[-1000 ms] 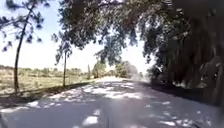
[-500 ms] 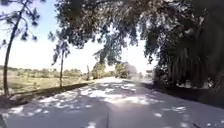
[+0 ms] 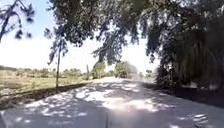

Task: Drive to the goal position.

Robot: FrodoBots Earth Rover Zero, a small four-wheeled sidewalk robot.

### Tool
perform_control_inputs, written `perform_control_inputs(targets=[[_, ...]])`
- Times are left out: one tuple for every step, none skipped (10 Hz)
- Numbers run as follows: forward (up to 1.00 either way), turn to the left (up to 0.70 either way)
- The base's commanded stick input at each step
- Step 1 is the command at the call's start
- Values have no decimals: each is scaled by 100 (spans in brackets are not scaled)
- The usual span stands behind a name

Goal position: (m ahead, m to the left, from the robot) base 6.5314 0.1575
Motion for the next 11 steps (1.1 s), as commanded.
perform_control_inputs(targets=[[70, 0], [70, 0], [70, 0], [70, 0], [70, 0], [70, 0], [70, 0], [70, 0], [70, 0], [70, 0], [70, 0]])
